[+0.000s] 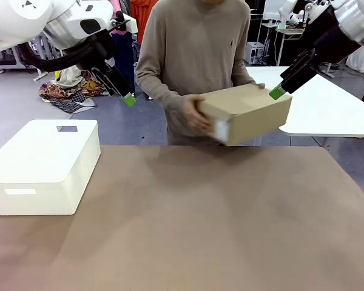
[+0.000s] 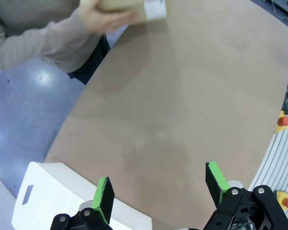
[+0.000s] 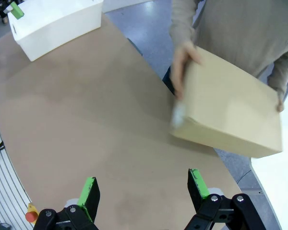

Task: Pack the shoes into the box.
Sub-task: Press down on the lid of the Shoes Box.

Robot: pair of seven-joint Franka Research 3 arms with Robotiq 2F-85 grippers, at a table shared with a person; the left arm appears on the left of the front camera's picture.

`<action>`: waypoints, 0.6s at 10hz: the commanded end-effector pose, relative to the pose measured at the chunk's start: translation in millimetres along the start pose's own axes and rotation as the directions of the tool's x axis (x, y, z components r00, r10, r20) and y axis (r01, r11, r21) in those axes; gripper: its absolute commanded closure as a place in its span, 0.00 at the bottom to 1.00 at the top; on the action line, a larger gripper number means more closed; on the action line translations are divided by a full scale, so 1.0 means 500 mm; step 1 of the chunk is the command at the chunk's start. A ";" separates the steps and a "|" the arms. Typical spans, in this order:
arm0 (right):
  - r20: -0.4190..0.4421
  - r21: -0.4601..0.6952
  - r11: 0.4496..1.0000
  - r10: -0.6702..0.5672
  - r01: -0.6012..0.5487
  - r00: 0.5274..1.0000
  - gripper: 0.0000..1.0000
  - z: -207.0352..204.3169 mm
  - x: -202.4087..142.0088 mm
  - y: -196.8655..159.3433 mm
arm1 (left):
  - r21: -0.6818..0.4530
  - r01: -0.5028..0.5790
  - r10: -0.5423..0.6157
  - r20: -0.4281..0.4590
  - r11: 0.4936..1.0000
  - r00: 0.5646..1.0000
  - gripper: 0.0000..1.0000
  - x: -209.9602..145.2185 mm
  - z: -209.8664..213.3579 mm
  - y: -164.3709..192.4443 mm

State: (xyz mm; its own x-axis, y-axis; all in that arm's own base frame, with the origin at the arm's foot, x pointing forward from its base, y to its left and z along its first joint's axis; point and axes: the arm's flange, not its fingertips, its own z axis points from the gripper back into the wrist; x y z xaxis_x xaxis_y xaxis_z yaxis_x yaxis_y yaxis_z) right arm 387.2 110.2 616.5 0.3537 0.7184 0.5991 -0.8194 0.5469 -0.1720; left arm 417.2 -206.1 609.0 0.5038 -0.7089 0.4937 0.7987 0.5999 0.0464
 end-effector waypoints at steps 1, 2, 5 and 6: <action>-0.009 -0.004 1.000 -0.006 0.006 1.000 0.03 0.002 0.003 -0.002 | -0.005 -0.009 0.009 0.005 1.000 1.000 0.00 -0.005 0.001 0.001; -0.009 -0.004 1.000 -0.006 0.006 1.000 0.03 0.002 0.003 -0.002 | -0.005 -0.009 0.009 0.005 1.000 1.000 0.00 -0.005 0.001 0.001; -0.009 -0.004 1.000 -0.006 0.006 1.000 0.03 0.002 0.003 -0.002 | -0.005 -0.009 0.009 0.005 1.000 1.000 0.00 -0.005 0.001 0.001; -0.009 -0.004 1.000 -0.006 0.006 1.000 0.03 0.002 0.003 -0.002 | -0.005 -0.009 0.009 0.005 1.000 1.000 0.00 -0.005 0.001 0.001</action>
State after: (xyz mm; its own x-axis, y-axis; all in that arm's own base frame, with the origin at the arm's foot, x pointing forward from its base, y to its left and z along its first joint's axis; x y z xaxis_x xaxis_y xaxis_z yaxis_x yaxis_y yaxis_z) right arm 387.2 110.2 616.5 0.3537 0.7184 0.5991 -0.8194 0.5469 -0.1720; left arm 417.2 -206.1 609.0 0.5038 -0.7089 0.4937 0.7987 0.5999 0.0464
